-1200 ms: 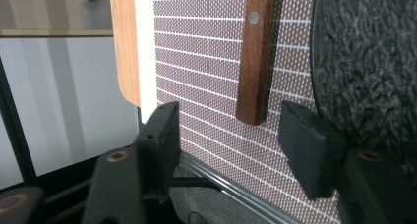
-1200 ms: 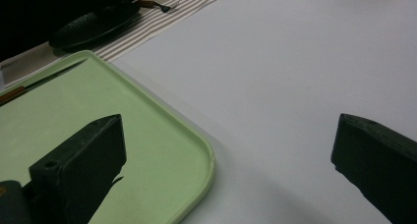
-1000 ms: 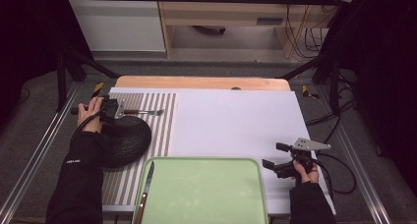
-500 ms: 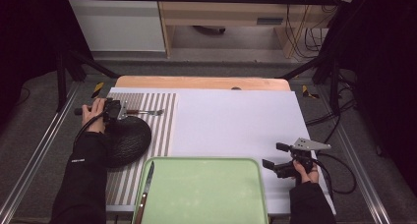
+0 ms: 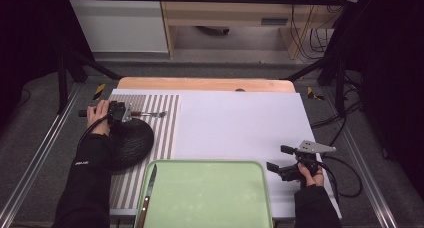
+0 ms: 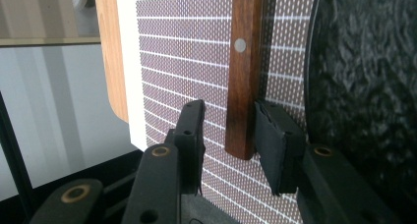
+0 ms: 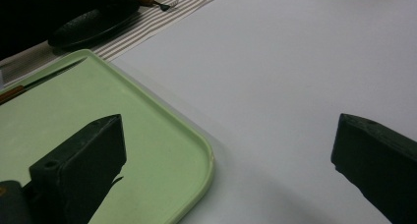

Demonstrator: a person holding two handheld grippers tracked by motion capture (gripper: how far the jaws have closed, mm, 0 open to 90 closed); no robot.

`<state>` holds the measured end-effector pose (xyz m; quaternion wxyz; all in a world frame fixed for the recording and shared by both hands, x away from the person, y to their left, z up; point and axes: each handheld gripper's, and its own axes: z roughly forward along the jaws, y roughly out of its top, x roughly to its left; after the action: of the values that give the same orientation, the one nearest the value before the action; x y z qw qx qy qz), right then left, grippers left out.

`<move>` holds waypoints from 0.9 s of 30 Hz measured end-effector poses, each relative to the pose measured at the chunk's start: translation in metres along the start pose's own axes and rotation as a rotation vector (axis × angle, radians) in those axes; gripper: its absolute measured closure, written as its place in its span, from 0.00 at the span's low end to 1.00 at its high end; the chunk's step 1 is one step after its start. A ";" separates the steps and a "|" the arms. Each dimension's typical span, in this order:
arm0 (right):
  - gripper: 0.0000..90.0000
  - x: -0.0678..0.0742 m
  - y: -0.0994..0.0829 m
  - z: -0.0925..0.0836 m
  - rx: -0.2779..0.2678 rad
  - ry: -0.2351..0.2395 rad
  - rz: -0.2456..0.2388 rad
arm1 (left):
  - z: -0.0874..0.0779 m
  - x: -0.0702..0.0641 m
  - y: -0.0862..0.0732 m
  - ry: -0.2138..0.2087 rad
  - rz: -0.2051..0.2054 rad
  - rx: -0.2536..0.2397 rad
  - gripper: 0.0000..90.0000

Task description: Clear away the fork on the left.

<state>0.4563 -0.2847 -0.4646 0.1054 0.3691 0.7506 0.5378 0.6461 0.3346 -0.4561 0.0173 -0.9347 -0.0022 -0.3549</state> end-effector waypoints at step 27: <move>0.00 0.000 0.001 -0.002 -0.006 0.002 0.001 | 0.009 0.003 0.037 -0.022 0.054 -0.094 0.81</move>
<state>0.4557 -0.2857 -0.4634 0.1052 0.3686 0.7490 0.5404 0.6551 0.2979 -0.4615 -0.0172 -0.9381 0.0394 -0.3436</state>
